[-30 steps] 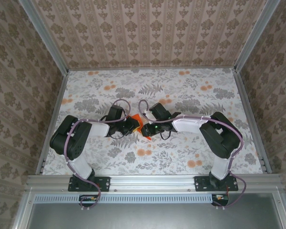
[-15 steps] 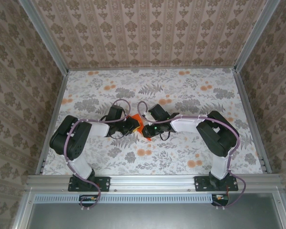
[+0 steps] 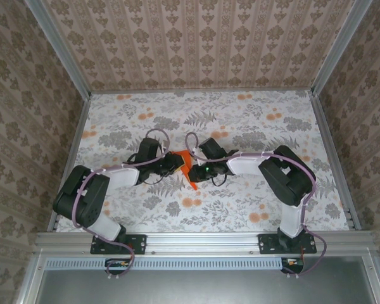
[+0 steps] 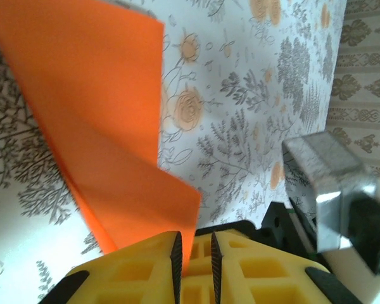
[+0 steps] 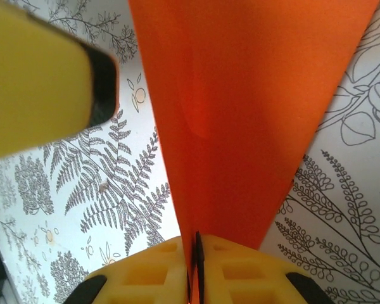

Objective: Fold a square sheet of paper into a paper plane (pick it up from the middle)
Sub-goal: Fold the wing for the fifth time at the center of the table.

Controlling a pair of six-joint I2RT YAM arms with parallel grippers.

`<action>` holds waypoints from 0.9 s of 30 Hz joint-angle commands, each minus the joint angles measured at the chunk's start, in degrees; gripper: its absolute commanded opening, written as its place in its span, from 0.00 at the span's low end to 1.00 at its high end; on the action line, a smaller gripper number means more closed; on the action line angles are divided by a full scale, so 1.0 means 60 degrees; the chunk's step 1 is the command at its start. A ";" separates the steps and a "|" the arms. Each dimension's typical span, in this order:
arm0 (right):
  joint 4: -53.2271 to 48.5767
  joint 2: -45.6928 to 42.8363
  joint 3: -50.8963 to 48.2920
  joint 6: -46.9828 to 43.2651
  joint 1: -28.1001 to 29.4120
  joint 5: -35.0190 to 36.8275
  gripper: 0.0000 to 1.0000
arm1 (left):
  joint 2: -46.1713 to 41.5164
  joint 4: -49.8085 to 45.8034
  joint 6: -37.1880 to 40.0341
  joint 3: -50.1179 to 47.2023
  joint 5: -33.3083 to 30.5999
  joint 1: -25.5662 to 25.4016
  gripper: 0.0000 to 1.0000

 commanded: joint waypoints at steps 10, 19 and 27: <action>0.0187 0.0537 -0.0250 0.0521 -0.0194 -0.0674 0.14 | 0.0735 0.0345 0.0261 0.0099 0.0274 -0.0181 0.21; -0.0241 0.0362 -0.0162 0.0253 -0.0290 -0.0950 0.21 | 0.1362 0.0477 0.0193 0.0525 0.0320 -0.0258 0.20; -0.0569 0.0306 -0.0022 0.0128 -0.0358 -0.1219 0.24 | 0.1690 0.0357 0.0143 0.0698 0.0289 -0.0287 0.19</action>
